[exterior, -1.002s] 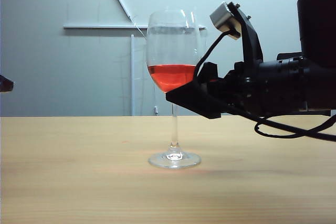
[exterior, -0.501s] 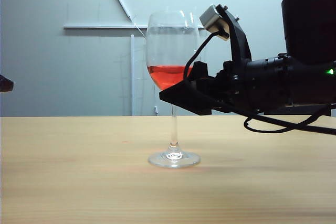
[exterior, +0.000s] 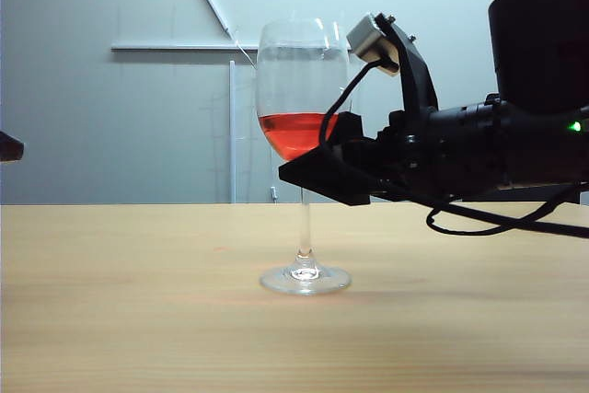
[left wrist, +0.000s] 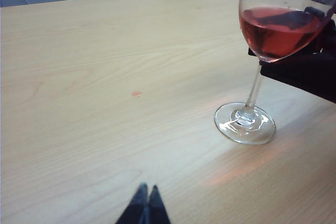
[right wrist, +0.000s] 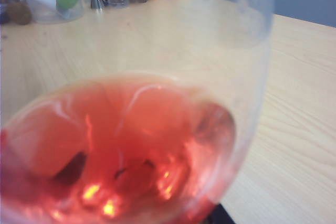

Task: Gently pick up the goblet, rotate it counterclockwise for two full turns (viewing from above), and then place it back on the table.

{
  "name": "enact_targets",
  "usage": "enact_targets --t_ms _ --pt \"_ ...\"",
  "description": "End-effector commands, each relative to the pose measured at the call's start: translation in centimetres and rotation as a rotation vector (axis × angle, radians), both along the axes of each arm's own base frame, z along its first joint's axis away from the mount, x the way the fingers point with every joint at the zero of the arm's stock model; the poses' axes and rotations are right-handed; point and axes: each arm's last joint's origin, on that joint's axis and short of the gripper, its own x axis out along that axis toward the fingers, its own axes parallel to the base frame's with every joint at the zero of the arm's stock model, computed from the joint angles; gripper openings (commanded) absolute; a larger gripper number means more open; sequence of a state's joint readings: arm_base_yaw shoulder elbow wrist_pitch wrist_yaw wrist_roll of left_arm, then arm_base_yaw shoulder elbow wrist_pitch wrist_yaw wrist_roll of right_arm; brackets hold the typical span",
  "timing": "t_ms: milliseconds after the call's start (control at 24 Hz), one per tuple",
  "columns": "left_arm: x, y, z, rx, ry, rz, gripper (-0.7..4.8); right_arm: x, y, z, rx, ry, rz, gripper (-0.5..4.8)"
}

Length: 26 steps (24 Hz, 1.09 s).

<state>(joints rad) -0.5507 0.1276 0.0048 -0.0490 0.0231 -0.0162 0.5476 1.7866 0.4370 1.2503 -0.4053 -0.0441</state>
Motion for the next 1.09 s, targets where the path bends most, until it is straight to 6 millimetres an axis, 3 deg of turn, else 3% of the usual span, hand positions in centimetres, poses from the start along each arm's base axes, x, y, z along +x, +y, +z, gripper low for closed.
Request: enact_targets --t_ms 42,334,459,751,918,1085 --pt "0.01 0.0 0.18 -0.003 -0.007 0.0 -0.05 0.25 0.22 0.01 0.007 -0.006 0.007 2.17" --pt "0.01 0.0 0.18 -0.003 -0.007 0.0 -0.05 0.61 0.5 -0.57 0.003 0.004 0.019 2.1" --pt "0.01 0.0 0.18 -0.003 -0.007 0.0 -0.05 0.51 0.7 -0.49 0.011 -0.01 0.026 1.64" --pt "0.01 0.0 0.18 -0.003 -0.007 0.0 -0.05 0.47 0.76 -0.43 0.022 -0.006 0.026 1.42" --pt "0.01 0.0 0.18 -0.003 -0.007 0.0 -0.05 0.48 0.76 -0.43 0.021 -0.006 0.024 0.83" --pt "0.01 0.0 0.18 -0.003 -0.007 0.0 -0.05 0.48 0.76 -0.42 0.021 -0.007 0.024 0.74"
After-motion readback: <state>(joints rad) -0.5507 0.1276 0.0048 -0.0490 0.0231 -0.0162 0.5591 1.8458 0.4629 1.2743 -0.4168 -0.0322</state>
